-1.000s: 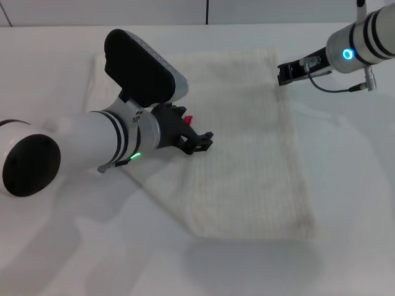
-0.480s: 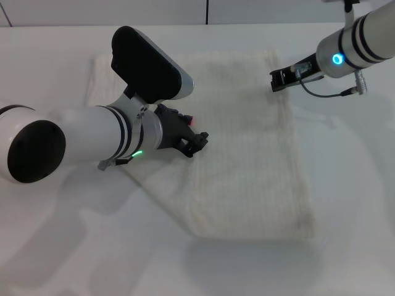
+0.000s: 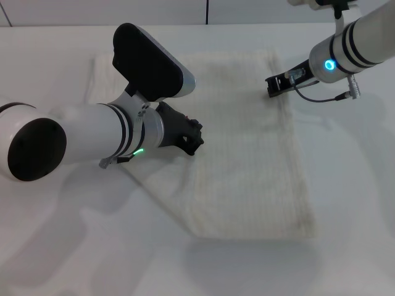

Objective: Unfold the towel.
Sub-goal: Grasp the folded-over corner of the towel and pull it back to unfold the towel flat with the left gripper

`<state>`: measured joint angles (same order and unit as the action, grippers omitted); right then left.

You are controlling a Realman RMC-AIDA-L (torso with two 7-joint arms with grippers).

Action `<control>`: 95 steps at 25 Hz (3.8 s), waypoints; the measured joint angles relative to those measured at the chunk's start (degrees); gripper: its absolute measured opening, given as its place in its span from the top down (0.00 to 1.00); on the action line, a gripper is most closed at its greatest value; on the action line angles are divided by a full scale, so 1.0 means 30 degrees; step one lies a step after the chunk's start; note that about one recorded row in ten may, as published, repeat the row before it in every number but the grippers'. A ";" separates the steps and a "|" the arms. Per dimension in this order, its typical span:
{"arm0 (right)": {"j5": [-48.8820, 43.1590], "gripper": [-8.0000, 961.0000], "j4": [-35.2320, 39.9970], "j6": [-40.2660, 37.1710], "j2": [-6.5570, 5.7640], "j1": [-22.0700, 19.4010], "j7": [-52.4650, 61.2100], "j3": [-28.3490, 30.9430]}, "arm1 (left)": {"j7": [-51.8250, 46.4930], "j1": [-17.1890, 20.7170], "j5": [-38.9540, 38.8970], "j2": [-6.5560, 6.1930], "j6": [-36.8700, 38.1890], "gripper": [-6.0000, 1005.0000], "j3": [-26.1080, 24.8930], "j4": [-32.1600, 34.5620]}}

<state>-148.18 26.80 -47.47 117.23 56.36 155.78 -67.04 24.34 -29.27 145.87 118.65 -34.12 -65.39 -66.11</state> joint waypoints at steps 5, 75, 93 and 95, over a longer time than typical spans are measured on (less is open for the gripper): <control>-0.0003 0.97 -0.0156 0.0016 0.0006 0.0000 -0.0009 -0.0005 | -0.0001 0.0133 0.0068 -0.0011 -0.0109 0.98 0.0001 -0.0539; -0.0002 0.95 0.0090 -0.0085 0.0090 -0.0338 -0.0242 -0.0006 | -0.4818 0.3545 0.6633 -0.0392 -1.8045 0.95 -0.3521 -1.2288; -0.0001 0.95 0.0109 -0.0089 0.0095 -0.0360 -0.0247 -0.0006 | -0.5292 0.4007 0.6631 -0.0293 -1.8958 0.93 -0.4561 -1.2222; -0.0001 0.95 0.0113 -0.0098 0.0095 -0.0361 -0.0247 -0.0006 | -0.5290 0.4170 0.6632 -0.0303 -1.8589 0.93 -0.4595 -1.2157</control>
<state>-148.18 27.14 -47.76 117.52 55.28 155.04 -67.06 8.47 -16.76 165.76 117.74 -89.88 -79.18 -102.58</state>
